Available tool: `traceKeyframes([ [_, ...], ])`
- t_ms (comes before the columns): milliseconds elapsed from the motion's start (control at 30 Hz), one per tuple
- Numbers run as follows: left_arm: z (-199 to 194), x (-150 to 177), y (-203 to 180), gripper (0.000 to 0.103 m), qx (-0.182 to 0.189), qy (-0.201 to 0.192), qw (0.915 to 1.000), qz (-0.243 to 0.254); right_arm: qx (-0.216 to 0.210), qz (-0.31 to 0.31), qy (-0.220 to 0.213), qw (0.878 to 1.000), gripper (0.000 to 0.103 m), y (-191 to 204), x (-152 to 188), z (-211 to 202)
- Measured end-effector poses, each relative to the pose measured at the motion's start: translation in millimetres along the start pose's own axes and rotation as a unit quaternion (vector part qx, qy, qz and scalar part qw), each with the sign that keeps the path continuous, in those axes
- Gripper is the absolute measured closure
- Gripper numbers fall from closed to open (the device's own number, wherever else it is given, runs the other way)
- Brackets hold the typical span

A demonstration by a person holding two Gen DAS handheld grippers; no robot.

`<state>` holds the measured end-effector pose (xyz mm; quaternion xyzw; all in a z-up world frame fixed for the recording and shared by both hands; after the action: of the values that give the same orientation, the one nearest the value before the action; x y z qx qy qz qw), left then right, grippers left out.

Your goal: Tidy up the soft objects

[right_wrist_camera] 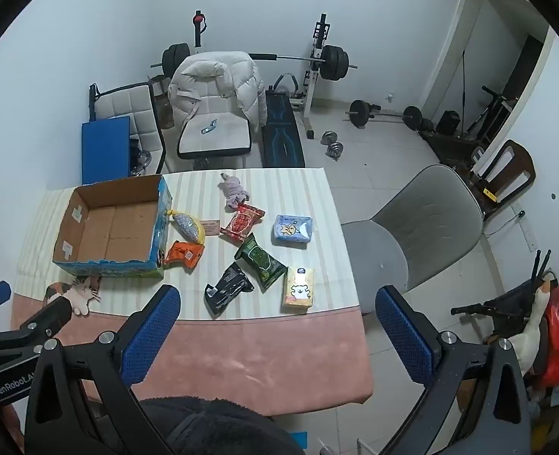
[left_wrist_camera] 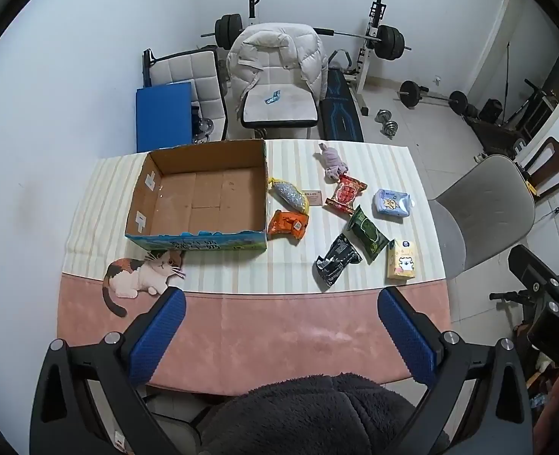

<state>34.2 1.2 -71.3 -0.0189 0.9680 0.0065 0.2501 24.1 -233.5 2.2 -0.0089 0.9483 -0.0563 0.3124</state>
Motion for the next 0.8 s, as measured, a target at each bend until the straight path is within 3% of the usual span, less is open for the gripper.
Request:
traceKeyframes([
  [800,-20.6,-6.5,7.0,0.0,0.004,-0.038,0.9992,-0.012,0.001,-0.001,-0.017,1.0,0.0,4.2,-2.2,-25.8],
])
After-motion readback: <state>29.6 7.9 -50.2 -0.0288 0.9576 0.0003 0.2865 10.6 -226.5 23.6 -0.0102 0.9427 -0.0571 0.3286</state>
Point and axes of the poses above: each gripper's, at about its wrist camera, not at the fingertips, and z roughly the way its jaws point, y to its left, x to its underside, the point moved 8 cm from there along z, roughly the way its jaws point, and after that the axes turned 4 degrees about -y, right-handed, at the moved point
